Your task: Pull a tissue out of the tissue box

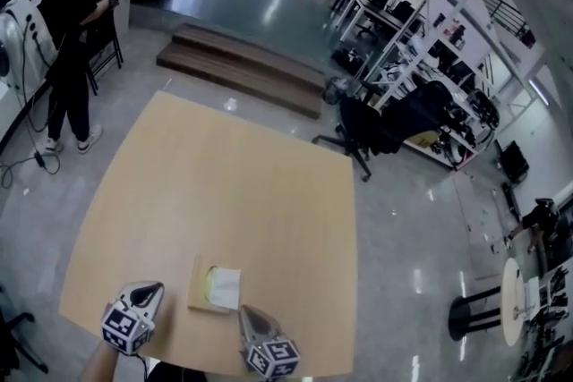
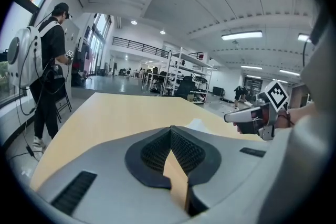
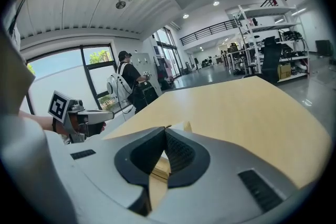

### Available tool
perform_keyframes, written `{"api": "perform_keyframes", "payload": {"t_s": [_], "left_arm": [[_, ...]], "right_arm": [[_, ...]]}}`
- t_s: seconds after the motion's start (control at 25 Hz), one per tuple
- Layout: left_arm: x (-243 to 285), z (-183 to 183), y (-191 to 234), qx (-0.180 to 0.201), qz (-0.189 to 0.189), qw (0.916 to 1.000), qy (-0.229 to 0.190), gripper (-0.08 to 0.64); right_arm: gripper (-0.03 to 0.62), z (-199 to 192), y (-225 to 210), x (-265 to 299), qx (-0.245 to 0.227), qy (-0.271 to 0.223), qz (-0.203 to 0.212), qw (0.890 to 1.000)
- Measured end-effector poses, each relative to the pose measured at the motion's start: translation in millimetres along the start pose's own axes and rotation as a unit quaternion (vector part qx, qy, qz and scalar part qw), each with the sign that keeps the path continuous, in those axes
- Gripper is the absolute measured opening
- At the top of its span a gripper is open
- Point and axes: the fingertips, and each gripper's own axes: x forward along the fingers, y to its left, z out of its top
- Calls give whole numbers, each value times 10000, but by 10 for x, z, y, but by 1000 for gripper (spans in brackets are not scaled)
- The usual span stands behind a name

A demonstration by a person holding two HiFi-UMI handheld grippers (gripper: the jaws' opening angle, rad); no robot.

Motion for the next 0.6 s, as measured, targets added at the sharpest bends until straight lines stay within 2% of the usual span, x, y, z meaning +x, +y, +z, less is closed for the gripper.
{"api": "perform_keyframes", "payload": {"t_s": [0.32, 0.6], "left_arm": [[45, -306, 50, -234, 76, 9995, 218, 6], [122, -342, 22, -292, 74, 9992, 270, 6]], "right_arm": [[8, -124, 11, 42, 132, 66, 67, 9999], [9, -243, -40, 76, 519, 158, 153, 9984]]}}
